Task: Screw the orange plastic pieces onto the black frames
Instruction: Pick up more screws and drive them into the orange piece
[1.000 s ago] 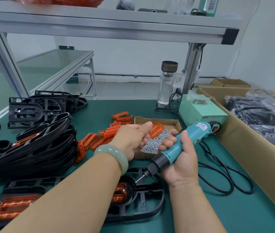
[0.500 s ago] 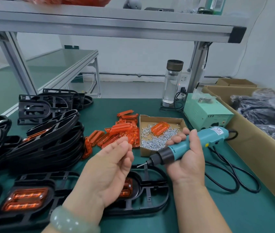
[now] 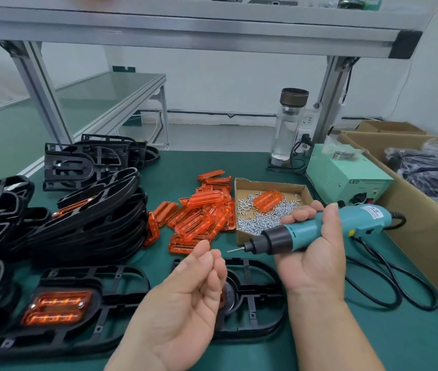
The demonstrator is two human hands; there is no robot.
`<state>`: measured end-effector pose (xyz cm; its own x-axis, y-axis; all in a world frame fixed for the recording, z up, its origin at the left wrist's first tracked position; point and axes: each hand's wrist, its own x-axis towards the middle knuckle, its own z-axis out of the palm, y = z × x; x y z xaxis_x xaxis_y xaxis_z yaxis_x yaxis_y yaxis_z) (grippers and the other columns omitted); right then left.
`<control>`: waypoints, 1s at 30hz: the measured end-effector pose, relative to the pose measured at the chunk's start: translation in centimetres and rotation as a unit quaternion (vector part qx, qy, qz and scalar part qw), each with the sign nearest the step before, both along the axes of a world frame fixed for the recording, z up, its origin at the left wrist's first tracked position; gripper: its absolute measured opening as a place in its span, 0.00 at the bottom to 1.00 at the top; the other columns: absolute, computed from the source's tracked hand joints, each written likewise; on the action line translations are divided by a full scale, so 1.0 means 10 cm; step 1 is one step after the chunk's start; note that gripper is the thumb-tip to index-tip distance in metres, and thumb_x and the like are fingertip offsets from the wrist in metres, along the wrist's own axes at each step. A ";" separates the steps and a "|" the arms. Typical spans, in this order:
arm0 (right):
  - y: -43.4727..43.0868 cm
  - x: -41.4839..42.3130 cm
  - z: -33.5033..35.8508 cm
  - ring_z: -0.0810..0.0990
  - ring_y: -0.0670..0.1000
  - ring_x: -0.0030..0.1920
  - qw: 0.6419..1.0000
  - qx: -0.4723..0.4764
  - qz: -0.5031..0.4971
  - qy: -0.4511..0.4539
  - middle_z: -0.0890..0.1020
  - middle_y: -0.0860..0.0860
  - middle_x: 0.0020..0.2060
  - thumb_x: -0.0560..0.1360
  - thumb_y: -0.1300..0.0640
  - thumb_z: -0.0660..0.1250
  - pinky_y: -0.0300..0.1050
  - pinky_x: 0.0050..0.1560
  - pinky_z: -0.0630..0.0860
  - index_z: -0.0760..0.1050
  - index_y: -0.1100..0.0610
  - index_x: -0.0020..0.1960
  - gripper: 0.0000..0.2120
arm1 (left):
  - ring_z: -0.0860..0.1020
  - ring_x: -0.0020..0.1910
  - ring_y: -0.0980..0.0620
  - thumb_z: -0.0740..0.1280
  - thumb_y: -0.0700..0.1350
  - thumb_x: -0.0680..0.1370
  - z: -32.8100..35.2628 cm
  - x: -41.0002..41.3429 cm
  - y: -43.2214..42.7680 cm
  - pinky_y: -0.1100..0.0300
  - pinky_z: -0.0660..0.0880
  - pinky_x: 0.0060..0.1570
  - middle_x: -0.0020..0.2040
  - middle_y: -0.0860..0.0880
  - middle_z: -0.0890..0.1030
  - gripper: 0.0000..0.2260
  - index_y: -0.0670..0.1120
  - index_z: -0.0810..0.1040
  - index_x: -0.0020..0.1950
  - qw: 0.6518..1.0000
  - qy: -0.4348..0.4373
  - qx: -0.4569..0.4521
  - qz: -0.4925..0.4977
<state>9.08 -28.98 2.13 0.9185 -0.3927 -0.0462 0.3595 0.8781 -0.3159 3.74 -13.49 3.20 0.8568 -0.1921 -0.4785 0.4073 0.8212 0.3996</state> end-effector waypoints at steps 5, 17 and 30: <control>0.02 -0.02 0.02 0.74 0.43 0.30 1.000 -0.003 0.009 -0.015 0.73 0.45 0.31 0.69 0.50 0.68 0.36 0.36 0.76 0.71 0.53 0.46 0.11 | 0.80 0.30 0.51 0.70 0.37 0.65 -0.03 -0.01 -0.02 0.66 0.77 0.26 0.37 0.42 0.82 0.06 0.39 0.85 0.38 0.997 -0.028 0.055 -0.049; 0.01 -0.03 0.01 0.74 0.43 0.29 1.000 -0.014 0.010 -0.021 0.72 0.45 0.31 0.70 0.49 0.67 0.36 0.34 0.75 0.70 0.53 0.45 0.10 | 0.80 0.31 0.50 0.68 0.37 0.67 -0.06 0.00 -0.07 0.65 0.78 0.28 0.37 0.41 0.81 0.10 0.37 0.80 0.47 0.991 -0.067 0.054 -0.098; 0.03 -0.03 0.01 0.73 0.43 0.28 1.000 -0.013 0.009 -0.012 0.73 0.45 0.31 0.70 0.51 0.68 0.35 0.34 0.75 0.71 0.53 0.46 0.09 | 0.80 0.30 0.51 0.67 0.39 0.68 -0.08 0.00 -0.06 0.66 0.77 0.26 0.36 0.42 0.81 0.13 0.38 0.78 0.51 0.988 -0.090 0.098 -0.078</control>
<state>8.79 -28.65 2.25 0.9259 -0.3775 -0.0142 0.3520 0.8758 -0.3302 3.72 -14.07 2.44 0.8984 -0.2481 -0.3624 0.4314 0.6532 0.6222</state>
